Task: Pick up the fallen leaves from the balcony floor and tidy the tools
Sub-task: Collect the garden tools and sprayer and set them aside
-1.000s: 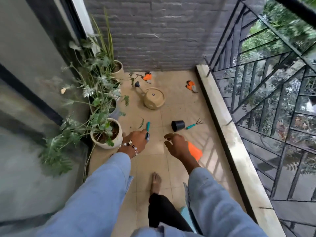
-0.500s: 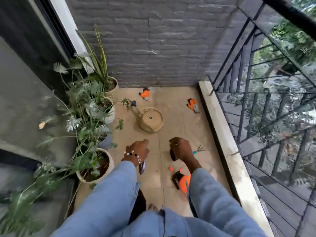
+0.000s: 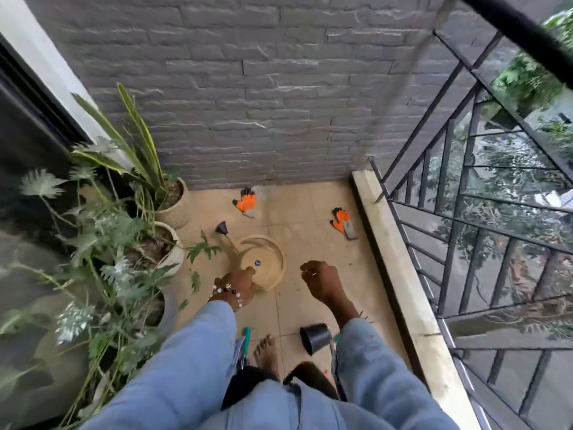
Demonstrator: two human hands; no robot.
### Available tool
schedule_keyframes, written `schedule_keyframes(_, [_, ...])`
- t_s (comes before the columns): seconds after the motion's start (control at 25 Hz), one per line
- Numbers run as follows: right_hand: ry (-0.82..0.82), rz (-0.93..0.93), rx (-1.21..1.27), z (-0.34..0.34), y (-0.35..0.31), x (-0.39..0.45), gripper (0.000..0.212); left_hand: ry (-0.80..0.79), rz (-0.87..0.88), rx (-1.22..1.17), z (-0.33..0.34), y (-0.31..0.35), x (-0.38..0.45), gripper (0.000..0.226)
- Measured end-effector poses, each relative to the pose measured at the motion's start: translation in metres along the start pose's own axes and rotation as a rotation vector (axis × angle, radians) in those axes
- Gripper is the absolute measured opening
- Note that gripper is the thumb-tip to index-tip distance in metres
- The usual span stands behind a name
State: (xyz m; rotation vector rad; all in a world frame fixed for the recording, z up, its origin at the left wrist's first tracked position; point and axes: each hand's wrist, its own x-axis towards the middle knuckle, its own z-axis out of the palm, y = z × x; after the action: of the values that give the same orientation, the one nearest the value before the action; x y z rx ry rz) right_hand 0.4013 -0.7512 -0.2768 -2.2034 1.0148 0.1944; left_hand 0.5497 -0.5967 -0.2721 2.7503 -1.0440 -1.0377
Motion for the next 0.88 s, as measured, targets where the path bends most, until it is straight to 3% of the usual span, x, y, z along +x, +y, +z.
schedule_keyframes(0.4, [-0.014, -0.018, 0.014, -0.078, -0.022, 0.170, 0.025, 0.000, 0.005, -0.107, -0.096, 0.039, 0.160, 0.040])
schedule_keyframes(0.6, [-0.054, 0.065, 0.106, -0.102, -0.016, 0.263, 0.025, -0.023, -0.057, -0.099, -0.134, 0.053, 0.247, 0.040])
schedule_keyframes(0.88, [-0.142, 0.205, 0.171, -0.090, 0.013, 0.367, 0.024, -0.115, -0.060, -0.053, -0.149, 0.061, 0.347, 0.035])
